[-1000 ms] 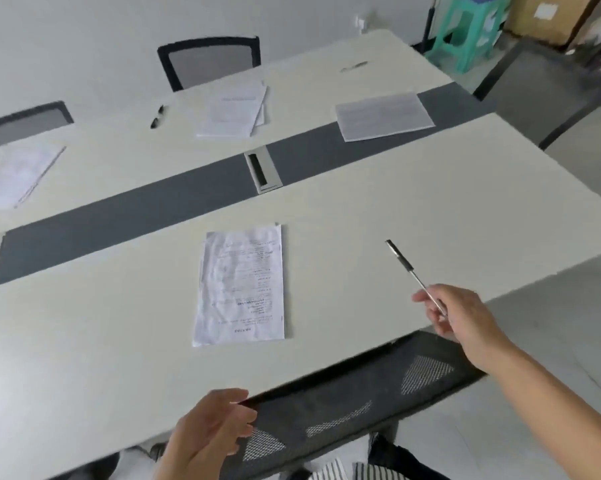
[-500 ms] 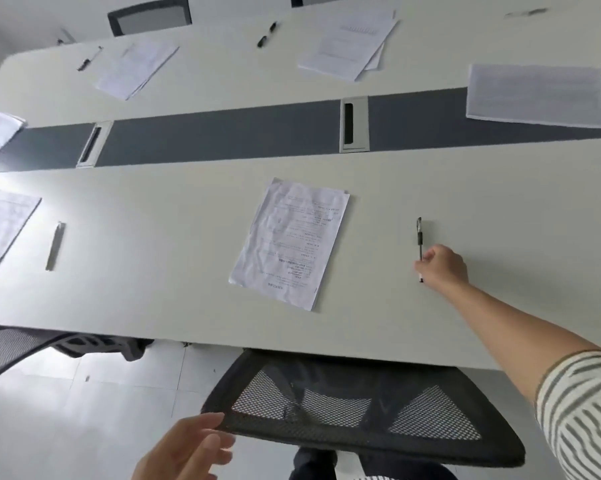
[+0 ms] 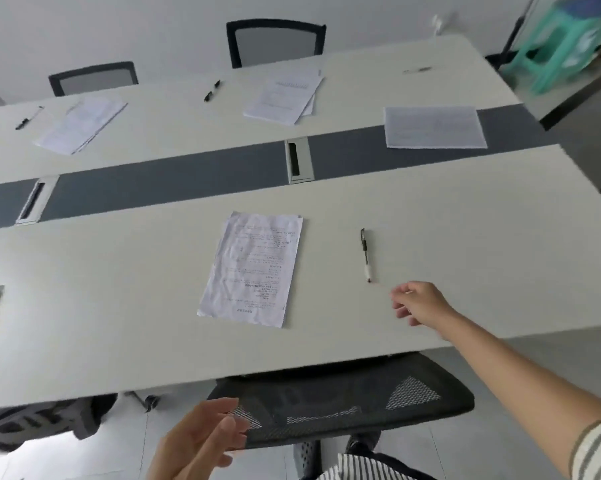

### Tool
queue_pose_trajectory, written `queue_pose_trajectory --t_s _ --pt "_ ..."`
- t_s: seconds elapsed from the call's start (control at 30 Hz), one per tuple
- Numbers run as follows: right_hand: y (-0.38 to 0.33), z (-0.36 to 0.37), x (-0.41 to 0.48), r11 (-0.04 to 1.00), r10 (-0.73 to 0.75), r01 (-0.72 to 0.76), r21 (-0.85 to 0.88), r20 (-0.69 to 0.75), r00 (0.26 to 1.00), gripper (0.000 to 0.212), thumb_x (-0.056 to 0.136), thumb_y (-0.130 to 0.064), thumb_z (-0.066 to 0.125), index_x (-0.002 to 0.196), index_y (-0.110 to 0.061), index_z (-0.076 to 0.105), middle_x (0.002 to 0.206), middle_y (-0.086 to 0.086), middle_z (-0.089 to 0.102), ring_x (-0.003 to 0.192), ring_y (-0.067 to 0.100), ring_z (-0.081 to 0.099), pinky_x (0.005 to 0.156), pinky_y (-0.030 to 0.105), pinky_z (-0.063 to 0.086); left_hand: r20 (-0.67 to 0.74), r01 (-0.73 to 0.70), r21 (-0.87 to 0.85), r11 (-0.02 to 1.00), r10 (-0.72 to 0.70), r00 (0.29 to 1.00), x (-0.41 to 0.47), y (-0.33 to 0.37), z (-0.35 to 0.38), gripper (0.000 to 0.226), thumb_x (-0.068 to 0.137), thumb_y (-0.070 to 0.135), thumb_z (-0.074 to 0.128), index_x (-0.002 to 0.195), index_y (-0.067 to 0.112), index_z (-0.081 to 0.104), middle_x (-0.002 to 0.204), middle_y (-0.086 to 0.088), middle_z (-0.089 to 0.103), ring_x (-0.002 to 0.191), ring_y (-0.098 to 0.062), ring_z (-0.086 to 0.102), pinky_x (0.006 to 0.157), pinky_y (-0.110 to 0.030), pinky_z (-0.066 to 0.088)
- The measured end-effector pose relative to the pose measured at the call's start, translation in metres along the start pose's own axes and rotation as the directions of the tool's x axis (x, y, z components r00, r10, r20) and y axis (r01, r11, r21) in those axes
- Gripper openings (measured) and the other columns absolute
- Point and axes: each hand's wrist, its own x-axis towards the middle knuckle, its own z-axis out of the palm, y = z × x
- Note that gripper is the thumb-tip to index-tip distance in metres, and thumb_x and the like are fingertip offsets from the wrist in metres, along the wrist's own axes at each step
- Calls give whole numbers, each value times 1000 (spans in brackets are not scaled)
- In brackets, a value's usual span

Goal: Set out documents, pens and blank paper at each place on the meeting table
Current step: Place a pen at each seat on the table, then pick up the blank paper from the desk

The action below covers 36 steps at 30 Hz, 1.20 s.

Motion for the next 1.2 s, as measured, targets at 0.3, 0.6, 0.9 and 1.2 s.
queue_pose_trajectory --t_s 0.3,0.6,0.9,1.2 --pt "107 -37 -234 953 92 -6 304 -271 958 11 92 -20 64 98 -13 69 88 11 74 71 19 70 55 26 46 417 -270 144 952 189 889 25 33 39 22 82 26 63 99 13 68 86 -5 77 76 -19 71 74 -43 55" --pt "217 -52 -358 817 295 1 576 -420 859 9 89 -11 66 98 -13 70 82 8 76 72 20 73 58 27 50 697 -474 174 863 233 678 -31 51 166 15 95 10 55 102 14 68 90 -5 77 79 -16 71 74 -38 56" --pt "320 -154 -412 724 358 85 685 -478 802 11 90 -9 65 99 -13 70 83 7 77 76 21 74 58 26 50 821 -555 157 817 204 533 -131 64 351 14 93 7 56 100 11 68 85 -8 76 79 -25 71 68 -37 55" --pt "381 -283 -418 686 428 182 704 -593 682 12 90 -5 63 96 -11 72 80 8 77 73 22 74 57 29 49 844 -548 155 822 179 506 -159 109 475 14 91 1 58 98 6 69 81 -10 76 71 -22 72 66 -41 54"
